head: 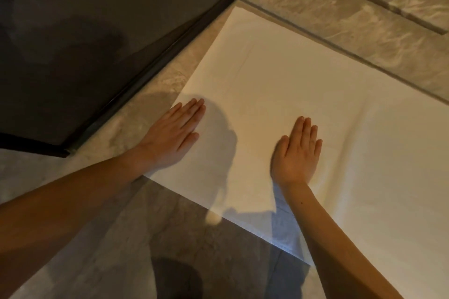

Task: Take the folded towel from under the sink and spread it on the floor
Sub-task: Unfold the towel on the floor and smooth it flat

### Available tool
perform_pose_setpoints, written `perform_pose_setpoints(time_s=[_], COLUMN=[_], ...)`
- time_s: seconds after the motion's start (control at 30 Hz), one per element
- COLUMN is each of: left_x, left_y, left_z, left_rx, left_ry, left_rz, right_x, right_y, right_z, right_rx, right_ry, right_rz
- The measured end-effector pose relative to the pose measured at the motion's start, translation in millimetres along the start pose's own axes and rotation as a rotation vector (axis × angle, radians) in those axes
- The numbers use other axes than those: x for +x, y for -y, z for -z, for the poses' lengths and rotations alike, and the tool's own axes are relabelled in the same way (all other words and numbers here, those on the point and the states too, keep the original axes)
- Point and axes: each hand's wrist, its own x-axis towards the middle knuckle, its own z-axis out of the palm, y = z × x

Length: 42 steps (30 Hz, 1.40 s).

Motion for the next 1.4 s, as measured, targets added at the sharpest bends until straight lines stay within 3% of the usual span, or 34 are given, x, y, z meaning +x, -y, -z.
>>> perform_pose_setpoints(time_s=[0.07, 0.17, 0.3, 0.43, 0.73, 1.0, 1.2, 1.4], left_x=[0.1, 1.0, 2.2, 0.2, -0.3, -0.9, 51.7, 70.8], left_y=[0.4, 1.1, 1.5, 2.9, 4.3, -14.6, -146.1, -181.6], left_z=[-1.3, -1.4, -1.7, 0.3, -3.3, 8.2, 16.5, -16.1], left_rx=[0.005, -0.009, 0.069, 0.01, 0.007, 0.064, -0.071, -0.083], left_ry=[-0.007, -0.01, 0.03, -0.014, 0.002, -0.021, -0.108, -0.007], left_rz=[-0.008, -0.007, -0.036, -0.023, -0.006, 0.068, -0.189, -0.236], right_x=[-14.5, -48.9, -63.7, -68.7, -98.0, -100.4, -72.0, -56.1], right_y=[36.7, 118.5, 167.8, 113.2, -32.7, -35.8, -9.6, -44.9], right_z=[-0.1, -20.3, -44.8, -41.4, -14.3, -3.7, 20.4, 6.8], right_rx=[0.073, 0.184, 0.203, 0.13, -0.044, 0.0, 0.19, 0.023], right_ry=[-0.028, 0.042, 0.142, 0.127, 0.049, 0.083, -0.073, 0.053], right_rz=[0.039, 0.25, 0.276, 0.344, 0.091, 0.071, 0.07, 0.063])
